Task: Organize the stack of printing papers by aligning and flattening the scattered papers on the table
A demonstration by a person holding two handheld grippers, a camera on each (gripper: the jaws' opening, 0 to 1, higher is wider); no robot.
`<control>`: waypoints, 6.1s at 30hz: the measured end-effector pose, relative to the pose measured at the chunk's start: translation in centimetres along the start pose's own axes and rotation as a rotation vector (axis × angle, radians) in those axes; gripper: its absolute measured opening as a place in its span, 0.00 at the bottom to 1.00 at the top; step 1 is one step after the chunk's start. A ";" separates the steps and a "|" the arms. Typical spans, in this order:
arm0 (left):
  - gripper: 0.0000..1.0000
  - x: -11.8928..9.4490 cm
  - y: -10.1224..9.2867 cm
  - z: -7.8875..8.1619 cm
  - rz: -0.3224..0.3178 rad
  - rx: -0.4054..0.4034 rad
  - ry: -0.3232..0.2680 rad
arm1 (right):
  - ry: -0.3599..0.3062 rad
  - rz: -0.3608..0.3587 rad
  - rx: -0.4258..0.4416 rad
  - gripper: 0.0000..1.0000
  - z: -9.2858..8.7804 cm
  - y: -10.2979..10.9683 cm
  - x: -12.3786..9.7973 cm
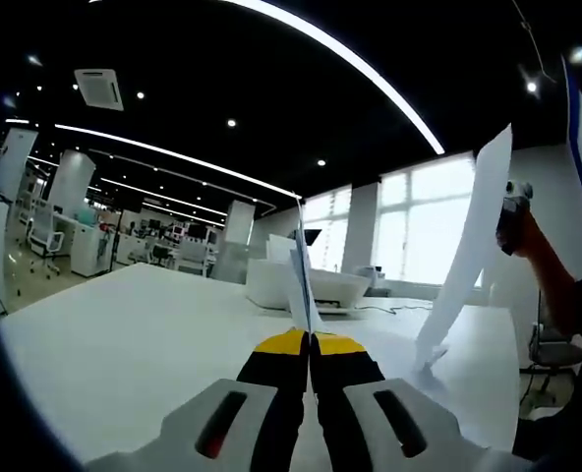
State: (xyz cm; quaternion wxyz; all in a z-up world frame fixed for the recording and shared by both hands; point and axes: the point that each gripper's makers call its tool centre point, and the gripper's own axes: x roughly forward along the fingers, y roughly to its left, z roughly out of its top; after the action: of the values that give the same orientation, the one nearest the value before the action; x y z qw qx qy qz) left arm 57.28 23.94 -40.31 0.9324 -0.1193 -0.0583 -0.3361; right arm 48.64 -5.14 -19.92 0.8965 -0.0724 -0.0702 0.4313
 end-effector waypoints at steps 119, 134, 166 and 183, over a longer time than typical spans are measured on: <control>0.08 0.3 -0.2 -0.4 -0.028 -0.061 0.021 | 0.277 0.010 0.167 0.00 -21.3 -4.8 20.0; 0.10 0.5 -0.3 -0.7 -0.024 -0.046 0.040 | 0.201 0.091 0.363 0.00 -21.6 -1.8 20.4; 0.06 0.4 -0.4 -1.0 -0.024 0.006 0.057 | 0.076 0.096 0.580 0.03 -22.1 -1.2 20.5; 0.06 0.4 -0.3 -0.9 -0.011 0.007 0.056 | 0.090 -0.059 0.315 0.25 -20.7 -6.0 17.7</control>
State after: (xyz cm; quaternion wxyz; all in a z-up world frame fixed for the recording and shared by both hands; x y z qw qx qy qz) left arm 57.41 23.25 -41.10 0.9322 -0.1062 -0.0341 -0.3442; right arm 68.00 3.58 -37.92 0.9113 0.0519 0.0365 0.4067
